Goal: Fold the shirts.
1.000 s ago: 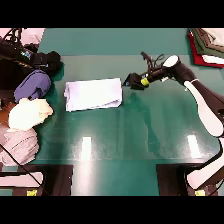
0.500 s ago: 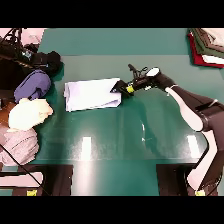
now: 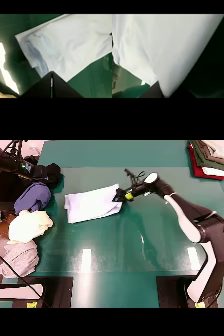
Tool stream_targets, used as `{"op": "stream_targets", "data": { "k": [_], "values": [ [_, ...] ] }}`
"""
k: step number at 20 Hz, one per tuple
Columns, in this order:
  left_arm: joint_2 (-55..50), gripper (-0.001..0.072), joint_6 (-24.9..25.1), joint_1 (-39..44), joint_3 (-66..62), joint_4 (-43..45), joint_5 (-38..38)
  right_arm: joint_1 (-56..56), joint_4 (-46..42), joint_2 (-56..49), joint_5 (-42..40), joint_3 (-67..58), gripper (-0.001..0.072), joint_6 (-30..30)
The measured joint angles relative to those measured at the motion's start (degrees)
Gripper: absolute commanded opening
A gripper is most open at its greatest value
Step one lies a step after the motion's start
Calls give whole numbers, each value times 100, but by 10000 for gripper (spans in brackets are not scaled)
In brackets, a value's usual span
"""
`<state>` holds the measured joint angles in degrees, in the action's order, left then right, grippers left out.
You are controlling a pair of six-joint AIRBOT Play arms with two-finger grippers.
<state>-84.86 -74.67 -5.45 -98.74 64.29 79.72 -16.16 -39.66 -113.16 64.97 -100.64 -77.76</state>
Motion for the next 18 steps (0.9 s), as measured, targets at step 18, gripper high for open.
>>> {"op": "stream_targets", "data": {
  "k": [18],
  "values": [
    [0,23,-22,2,0,-50,129,5619,-2599,4448,-487,3425,12,-1307]
  ]
}}
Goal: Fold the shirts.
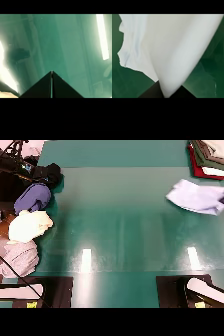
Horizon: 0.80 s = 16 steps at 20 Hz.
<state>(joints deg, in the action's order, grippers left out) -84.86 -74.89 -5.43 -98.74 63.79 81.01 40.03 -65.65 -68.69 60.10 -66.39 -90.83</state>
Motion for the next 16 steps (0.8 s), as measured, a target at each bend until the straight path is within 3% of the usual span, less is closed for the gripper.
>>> {"op": "stream_targets", "data": {
  "k": [8,9,10,11,16],
  "values": [
    [0,23,-17,0,0,-114,2,1700,-42,1362,-356,1808,18,-223],
    [0,23,-17,2,0,-114,2,1766,-50,1469,-315,1945,101,-232],
    [0,23,-17,0,0,-118,2,1810,-92,1547,-251,2031,340,-232],
    [0,23,-13,0,0,-122,0,1845,-205,1613,-149,2076,502,-229],
    [0,23,17,0,0,-125,0,1917,-1714,1738,699,1709,508,-142]
  ]
}}
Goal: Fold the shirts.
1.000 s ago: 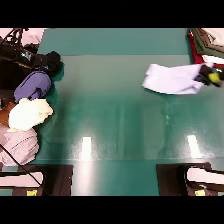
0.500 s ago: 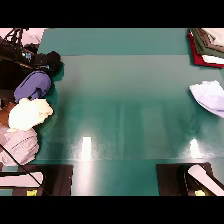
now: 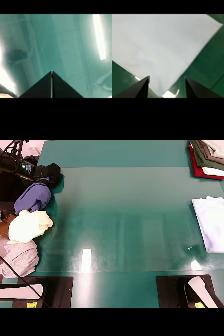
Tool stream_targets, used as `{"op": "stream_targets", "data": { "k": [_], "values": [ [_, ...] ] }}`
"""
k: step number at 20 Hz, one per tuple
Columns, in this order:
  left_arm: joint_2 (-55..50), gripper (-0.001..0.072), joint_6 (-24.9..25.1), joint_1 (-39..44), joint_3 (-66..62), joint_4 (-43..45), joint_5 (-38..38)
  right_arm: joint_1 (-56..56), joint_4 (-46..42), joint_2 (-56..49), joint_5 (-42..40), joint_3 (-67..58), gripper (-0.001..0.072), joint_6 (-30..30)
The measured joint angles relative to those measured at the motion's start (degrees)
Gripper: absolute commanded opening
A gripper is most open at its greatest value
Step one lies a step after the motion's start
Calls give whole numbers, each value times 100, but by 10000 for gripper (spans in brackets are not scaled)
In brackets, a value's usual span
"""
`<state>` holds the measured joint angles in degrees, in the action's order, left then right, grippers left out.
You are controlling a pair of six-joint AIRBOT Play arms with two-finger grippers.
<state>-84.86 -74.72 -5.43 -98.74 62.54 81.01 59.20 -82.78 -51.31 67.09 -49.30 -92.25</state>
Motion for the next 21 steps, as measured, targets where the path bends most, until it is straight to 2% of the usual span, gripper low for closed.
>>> {"op": "stream_targets", "data": {
  "k": [3,7,8,12,17,21],
  "values": [
    [0,23,4,2,0,0,-39,-90,-240,15,264,-437,507,24],
    [0,23,-20,0,0,-4,-13,-807,356,24,422,-918,504,33],
    [0,23,-26,0,0,-4,15,-1115,485,24,439,-1016,454,39],
    [0,23,-66,0,0,-13,-46,-2535,706,24,514,-1318,15,42],
    [0,23,-85,0,0,-20,-201,-4339,778,24,483,-1561,14,42],
    [0,23,-90,0,0,-20,-243,-5331,776,24,417,-1617,14,39]
  ]
}}
